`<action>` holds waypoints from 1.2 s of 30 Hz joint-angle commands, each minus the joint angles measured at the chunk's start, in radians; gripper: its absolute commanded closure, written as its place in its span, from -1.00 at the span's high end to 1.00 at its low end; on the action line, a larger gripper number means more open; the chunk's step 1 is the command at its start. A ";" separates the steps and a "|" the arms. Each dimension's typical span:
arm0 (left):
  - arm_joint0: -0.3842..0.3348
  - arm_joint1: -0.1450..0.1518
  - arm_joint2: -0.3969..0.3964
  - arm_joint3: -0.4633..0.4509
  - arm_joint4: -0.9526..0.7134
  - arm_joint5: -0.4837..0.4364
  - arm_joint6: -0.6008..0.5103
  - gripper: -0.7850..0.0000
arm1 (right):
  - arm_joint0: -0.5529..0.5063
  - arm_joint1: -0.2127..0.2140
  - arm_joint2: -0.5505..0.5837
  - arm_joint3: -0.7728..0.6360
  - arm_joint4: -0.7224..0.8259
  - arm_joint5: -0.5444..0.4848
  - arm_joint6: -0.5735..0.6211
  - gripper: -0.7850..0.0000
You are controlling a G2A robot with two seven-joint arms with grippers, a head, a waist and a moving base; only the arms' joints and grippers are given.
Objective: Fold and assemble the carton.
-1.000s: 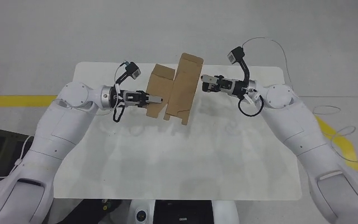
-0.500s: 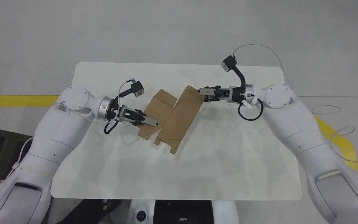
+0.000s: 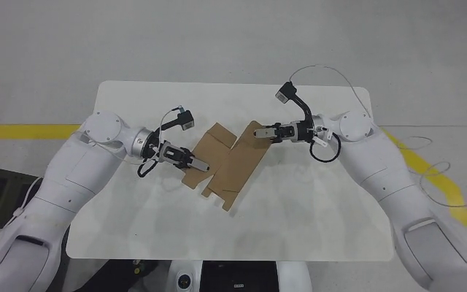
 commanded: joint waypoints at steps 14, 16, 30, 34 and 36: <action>-0.050 -0.002 0.066 0.043 -0.041 0.000 0.000 -1.00 | -0.006 0.010 -0.003 -0.025 0.012 0.037 0.037 -0.16; -0.053 -0.001 0.067 0.046 -0.040 0.000 0.000 -1.00 | -0.005 0.010 -0.007 -0.027 0.013 0.042 0.042 -0.25; -0.055 0.007 0.060 0.044 -0.040 0.000 0.000 -1.00 | 0.008 0.002 -0.028 -0.019 0.037 0.053 0.053 -0.68; -0.050 0.009 0.058 0.038 -0.039 0.000 0.000 -1.00 | 0.010 -0.001 -0.030 -0.014 0.049 0.051 0.052 -1.00; -0.051 0.010 0.054 0.037 -0.035 0.000 0.000 -1.00 | 0.010 -0.002 -0.031 -0.013 0.056 0.051 0.051 -1.00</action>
